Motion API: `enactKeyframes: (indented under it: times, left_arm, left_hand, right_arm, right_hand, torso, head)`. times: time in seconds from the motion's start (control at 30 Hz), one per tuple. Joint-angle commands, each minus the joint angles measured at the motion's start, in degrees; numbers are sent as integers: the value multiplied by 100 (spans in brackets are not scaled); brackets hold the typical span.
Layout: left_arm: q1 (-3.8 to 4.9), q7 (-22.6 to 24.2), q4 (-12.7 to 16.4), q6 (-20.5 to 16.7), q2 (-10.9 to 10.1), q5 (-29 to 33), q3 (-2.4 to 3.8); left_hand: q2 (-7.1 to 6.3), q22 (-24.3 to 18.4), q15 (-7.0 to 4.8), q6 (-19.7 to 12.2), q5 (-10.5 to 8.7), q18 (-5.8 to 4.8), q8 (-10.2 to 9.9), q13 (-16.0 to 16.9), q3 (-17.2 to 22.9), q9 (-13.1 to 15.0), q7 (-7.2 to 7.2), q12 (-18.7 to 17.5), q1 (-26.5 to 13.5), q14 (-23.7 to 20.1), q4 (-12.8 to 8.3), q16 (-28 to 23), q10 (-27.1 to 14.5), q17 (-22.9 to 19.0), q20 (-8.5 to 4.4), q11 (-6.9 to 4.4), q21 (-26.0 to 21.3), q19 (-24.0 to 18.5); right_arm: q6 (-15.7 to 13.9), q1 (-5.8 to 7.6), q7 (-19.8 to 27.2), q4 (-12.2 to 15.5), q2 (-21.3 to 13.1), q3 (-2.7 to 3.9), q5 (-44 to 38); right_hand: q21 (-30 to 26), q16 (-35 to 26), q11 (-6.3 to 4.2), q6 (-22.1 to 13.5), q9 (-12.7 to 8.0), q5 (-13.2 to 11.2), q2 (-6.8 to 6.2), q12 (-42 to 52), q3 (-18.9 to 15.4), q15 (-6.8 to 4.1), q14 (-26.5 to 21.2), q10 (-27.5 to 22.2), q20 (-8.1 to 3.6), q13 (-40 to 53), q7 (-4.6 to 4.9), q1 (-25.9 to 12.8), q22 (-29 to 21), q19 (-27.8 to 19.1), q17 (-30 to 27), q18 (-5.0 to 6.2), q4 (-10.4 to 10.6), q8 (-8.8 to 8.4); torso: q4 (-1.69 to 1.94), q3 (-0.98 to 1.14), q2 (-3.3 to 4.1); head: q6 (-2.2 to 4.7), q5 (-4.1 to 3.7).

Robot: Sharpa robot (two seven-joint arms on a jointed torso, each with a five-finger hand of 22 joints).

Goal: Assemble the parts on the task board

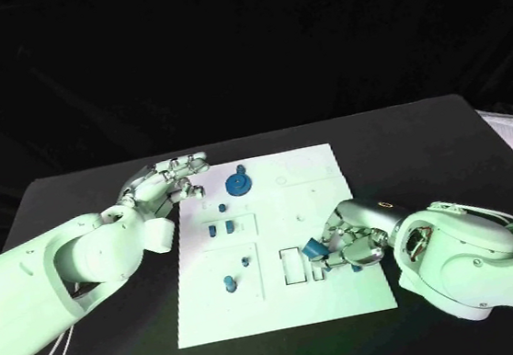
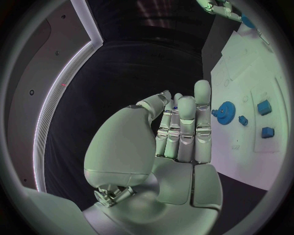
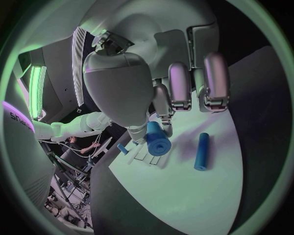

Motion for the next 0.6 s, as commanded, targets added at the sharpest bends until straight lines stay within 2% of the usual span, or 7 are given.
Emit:
enactKeyframes:
  times: [0.03,0.27,0.43,0.6]
  left_arm:
    - [0,14,22,118,3,-17,3]
    - [0,9,35,134,7,-17,3]
    - [0,9,38,135,3,-17,3]
    - [0,9,45,140,2,-17,3]
  left_hand:
    - [18,-10,6,-25,22,104,27,9,-33,-7,23,25,58,-43,-2,-12,-44,-9,9,11,-25,-40]
    - [18,-10,6,-25,22,104,27,9,-33,-7,23,25,58,-43,-2,-12,-44,-9,9,11,-25,-40]
    - [18,-10,6,-25,22,104,27,9,-33,-7,23,25,58,-43,-2,-12,-44,-9,9,11,-25,-40]
    - [18,-10,6,-25,22,104,27,9,-33,-7,23,25,58,-43,-2,-12,-44,-9,9,11,-25,-40]
  right_arm:
    - [-27,0,95,-31,96,2,280]
    - [155,-11,20,-129,368,2,371]
    - [270,-15,-92,-187,474,2,363]
    - [404,-16,-201,-244,548,2,334]
  right_hand:
    - [27,36,-40,71,207,66,276,16,-51,-28,446,101,-36,13,-39,186,1072,242,646,-80,3,41]
    - [30,44,-48,99,276,124,367,-16,-132,-33,449,114,-39,13,-51,-31,1078,245,660,-81,15,46]
    - [31,40,-63,147,342,138,429,-26,-211,-44,448,134,-47,26,-72,-221,1082,248,653,-82,17,68]
    - [31,41,-98,239,434,139,489,9,-299,-71,448,172,-68,88,-114,-405,1083,248,657,-81,19,127]
  torso:
    - [-7,-3,1]
    - [5,-6,1]
    - [-6,-12,-4]
    - [-7,-3,0]
  head:
    - [-12,22]
    - [-22,33]
    - [-22,46]
    - [-30,57]
